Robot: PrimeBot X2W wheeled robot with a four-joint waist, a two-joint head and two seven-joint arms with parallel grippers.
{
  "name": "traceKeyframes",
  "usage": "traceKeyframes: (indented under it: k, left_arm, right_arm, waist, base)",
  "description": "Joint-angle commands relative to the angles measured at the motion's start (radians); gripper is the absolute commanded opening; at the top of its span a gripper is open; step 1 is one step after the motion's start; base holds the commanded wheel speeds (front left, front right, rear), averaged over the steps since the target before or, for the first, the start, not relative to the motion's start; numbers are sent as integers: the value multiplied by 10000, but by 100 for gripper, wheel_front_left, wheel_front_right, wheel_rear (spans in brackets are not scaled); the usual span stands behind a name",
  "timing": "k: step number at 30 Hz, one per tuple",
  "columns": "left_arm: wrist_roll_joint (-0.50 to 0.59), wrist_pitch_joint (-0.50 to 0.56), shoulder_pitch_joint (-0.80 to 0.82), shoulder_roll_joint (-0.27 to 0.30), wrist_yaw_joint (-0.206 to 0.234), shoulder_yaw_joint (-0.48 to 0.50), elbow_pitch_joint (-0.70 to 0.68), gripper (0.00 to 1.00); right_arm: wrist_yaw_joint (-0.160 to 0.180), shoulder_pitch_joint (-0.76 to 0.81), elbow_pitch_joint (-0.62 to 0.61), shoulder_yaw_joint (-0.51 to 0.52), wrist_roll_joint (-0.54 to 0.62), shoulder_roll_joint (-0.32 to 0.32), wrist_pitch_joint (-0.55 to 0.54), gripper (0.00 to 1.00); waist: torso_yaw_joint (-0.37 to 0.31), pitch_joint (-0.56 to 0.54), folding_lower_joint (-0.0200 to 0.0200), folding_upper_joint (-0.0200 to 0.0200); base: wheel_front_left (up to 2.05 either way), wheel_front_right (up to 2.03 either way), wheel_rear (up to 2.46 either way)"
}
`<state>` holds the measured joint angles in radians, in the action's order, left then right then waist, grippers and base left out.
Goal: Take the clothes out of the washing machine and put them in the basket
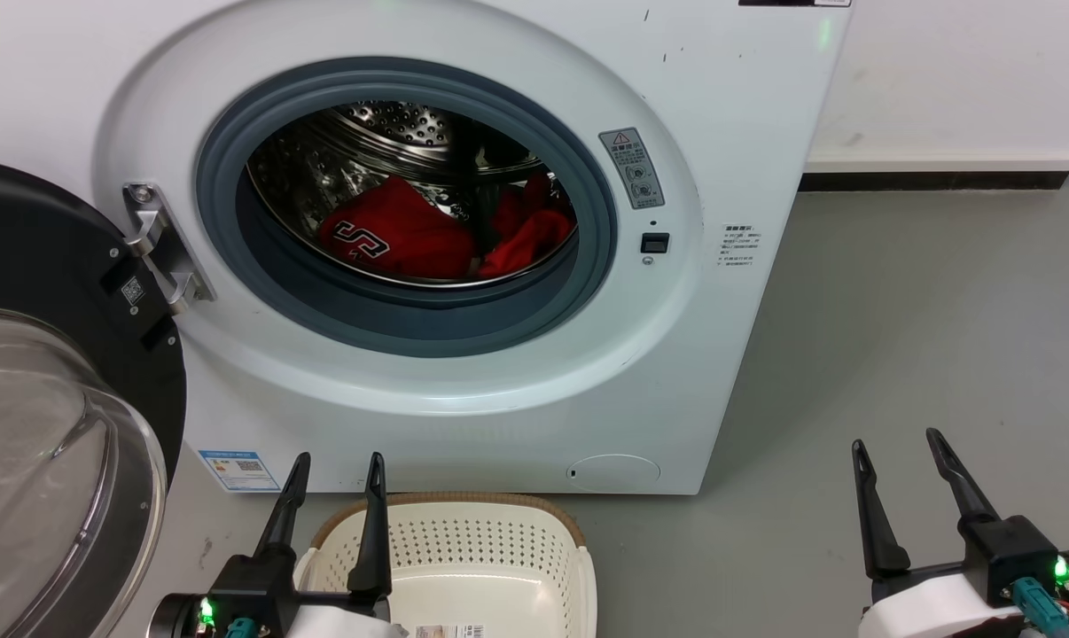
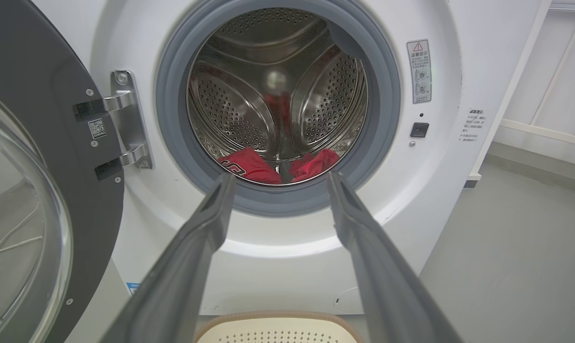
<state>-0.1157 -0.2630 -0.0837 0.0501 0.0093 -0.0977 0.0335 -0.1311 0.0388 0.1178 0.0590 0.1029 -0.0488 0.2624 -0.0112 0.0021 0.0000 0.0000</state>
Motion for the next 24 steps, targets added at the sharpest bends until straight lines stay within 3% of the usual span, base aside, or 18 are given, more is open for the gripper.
traceKeyframes:
  k: [1,12,20,24]
  left_arm:
    - [56,-28,-91,3,5,-8,5,100]
    - [-194,-28,11,5,-162,201,342,100]
    - [186,-26,1649,363,-831,900,1135,100]
    - [347,-26,3091,1175,-1065,1234,1620,100]
  right_arm:
    - [7,-93,-10,3,-68,-26,38,100]
    - [7,-327,-58,-59,-279,-25,37,100]
    - [8,-1244,-343,170,-715,-22,32,100]
    - [7,-1768,-460,216,-1287,-9,32,100]
  waist:
    - [-8,-10,0,0]
    - [-562,503,0,0]
    - [-1616,2812,0,0]
    - [-2224,4073,0,0]
  base:
    - [0,0,0]
    - [0,0,0]
    - [0,0,0]
    - [0,0,0]
